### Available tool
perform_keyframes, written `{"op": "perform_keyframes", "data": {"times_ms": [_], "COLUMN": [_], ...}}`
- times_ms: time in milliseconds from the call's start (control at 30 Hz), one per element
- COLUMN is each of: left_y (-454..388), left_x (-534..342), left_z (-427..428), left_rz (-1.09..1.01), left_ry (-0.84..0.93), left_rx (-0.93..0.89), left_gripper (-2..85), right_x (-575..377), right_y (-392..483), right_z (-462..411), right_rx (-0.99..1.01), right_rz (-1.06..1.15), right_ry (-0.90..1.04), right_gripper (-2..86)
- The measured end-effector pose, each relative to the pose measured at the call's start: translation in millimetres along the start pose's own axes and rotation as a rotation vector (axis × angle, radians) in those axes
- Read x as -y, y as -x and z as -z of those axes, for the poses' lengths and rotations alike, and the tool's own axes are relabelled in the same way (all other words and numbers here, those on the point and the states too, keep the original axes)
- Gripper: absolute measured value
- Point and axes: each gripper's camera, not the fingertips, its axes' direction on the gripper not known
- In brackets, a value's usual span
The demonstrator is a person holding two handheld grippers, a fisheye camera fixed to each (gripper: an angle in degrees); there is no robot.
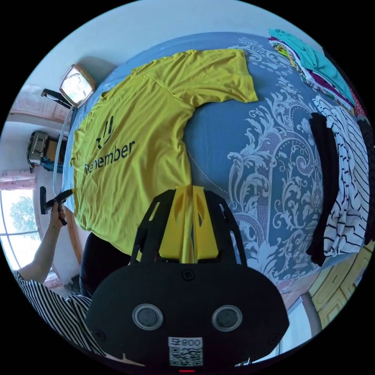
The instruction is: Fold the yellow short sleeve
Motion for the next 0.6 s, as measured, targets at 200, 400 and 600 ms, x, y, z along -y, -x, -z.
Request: {"op": "perform_keyframes", "data": {"times_ms": [200, 400, 600], "left_y": [-14.4, -40.0, -145.3], "left_x": [-17.5, -30.3, -6.9], "left_z": [-14.9, -37.3, -59.8], "left_rz": [0.040, 0.102, -0.185], "left_ry": [-0.053, -0.155, -0.177], "left_rx": [-0.017, -0.117, -0.179], "left_gripper": [0.7, 0.5, 0.9], "right_x": [-28.7, -56.3, -81.5], "right_y": [-33.3, -59.0, -101.7], "right_z": [-0.2, 13.4, 36.8], "right_rx": [0.062, 0.119, 0.216], "right_rz": [-0.062, -0.107, -0.191], "right_ry": [0.008, -0.065, -0.276], "right_gripper": [0.6, 0.7, 3.2]}}
